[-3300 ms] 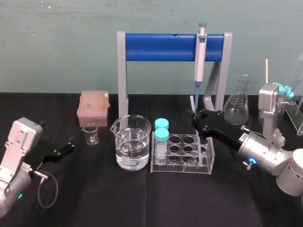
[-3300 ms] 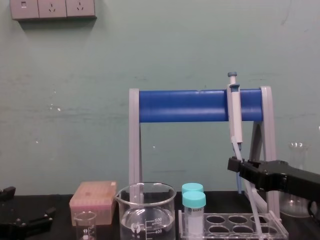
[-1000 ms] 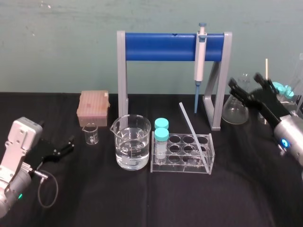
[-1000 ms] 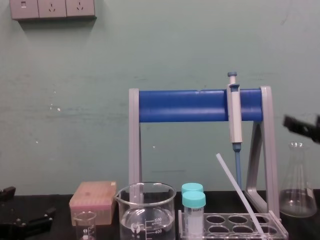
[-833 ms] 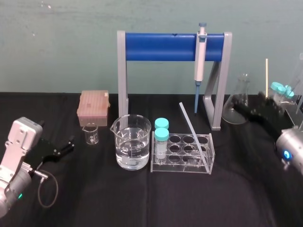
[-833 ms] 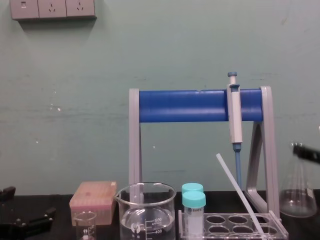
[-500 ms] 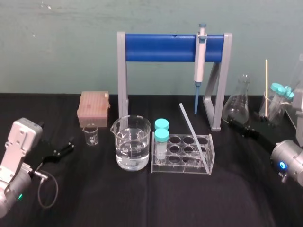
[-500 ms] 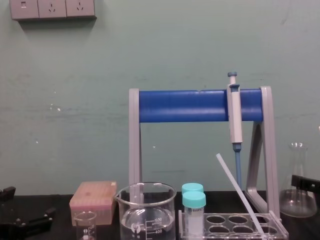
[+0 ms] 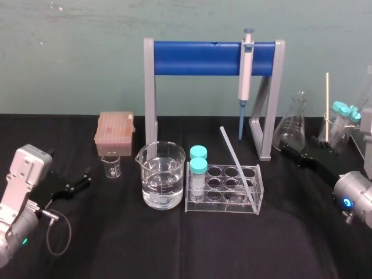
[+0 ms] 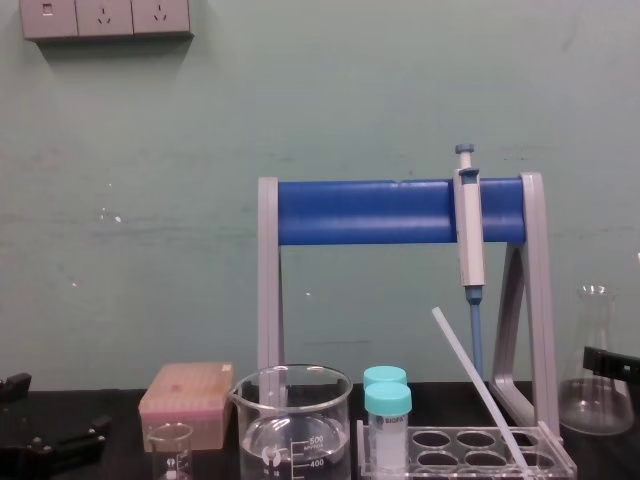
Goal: Pick up the stirring rod with one hand, then place it down.
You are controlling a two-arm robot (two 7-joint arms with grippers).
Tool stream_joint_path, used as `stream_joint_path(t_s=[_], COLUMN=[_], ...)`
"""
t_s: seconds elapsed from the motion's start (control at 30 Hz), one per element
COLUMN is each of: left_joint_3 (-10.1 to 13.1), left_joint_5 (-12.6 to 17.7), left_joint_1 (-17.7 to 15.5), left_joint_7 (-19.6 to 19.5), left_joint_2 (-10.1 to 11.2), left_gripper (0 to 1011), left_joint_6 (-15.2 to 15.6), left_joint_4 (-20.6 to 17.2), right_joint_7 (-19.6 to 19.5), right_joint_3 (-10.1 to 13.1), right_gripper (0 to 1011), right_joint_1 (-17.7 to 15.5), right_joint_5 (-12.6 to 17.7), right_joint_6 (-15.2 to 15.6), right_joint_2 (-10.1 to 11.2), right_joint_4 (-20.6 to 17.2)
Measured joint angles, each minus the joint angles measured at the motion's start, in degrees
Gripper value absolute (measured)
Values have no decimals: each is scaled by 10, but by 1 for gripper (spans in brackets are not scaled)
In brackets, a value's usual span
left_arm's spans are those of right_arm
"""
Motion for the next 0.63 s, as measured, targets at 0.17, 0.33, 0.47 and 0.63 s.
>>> stream_joint_path(t_s=[0.17, 0.33, 0.47, 0.63], left_joint_3=[0, 0, 0, 0], left_joint_5=[0, 0, 0, 0], left_joint_1=[0, 0, 0, 0], left_joint_7=[0, 0, 0, 0], left_joint_2=[0, 0, 0, 0], left_gripper=[1000, 1000, 1000, 1000], left_joint_6=[0, 0, 0, 0], left_joint_4=[0, 0, 0, 0], right_joint_7=[0, 0, 0, 0], right_joint_3=[0, 0, 0, 0], right_gripper=[1000, 1000, 1000, 1000], right_joint_1=[0, 0, 0, 0], right_joint_5=[0, 0, 1, 1], right_joint_6=[-1, -2, -2, -2], right_joint_2=[0, 0, 1, 1], right_joint_4=[0, -1, -1, -1])
